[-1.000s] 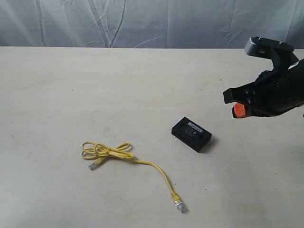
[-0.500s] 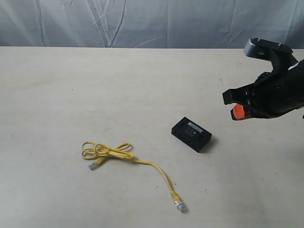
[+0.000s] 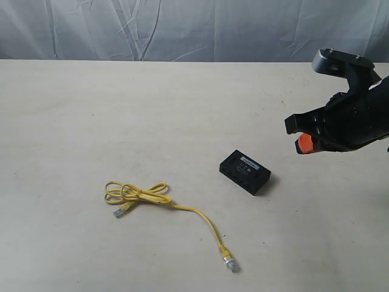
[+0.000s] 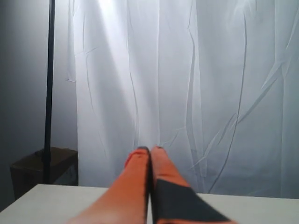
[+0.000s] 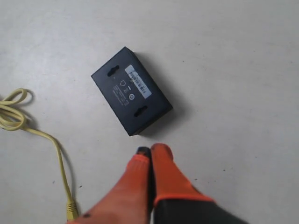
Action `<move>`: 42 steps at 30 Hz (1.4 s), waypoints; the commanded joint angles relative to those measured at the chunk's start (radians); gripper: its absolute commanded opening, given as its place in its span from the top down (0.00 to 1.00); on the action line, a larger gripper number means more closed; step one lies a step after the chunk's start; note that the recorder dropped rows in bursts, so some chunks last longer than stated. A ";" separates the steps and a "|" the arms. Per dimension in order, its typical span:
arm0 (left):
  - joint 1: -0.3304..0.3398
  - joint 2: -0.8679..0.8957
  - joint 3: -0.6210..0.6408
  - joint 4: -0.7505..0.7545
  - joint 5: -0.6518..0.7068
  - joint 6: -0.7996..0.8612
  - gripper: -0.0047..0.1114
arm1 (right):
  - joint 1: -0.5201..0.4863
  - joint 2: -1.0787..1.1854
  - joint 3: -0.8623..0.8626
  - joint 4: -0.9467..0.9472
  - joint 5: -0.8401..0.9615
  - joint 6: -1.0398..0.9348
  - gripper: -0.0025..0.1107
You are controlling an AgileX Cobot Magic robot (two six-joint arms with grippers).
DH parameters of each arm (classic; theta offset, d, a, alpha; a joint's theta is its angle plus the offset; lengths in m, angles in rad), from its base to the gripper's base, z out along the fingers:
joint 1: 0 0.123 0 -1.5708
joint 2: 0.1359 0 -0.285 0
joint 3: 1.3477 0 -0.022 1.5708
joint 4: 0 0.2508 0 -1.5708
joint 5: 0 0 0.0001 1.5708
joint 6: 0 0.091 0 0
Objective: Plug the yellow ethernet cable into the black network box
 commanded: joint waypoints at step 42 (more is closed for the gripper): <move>-0.608 1.394 -0.925 -0.299 0.814 0.977 0.96 | 0.030 -0.005 0.004 0.010 -0.029 -0.005 0.99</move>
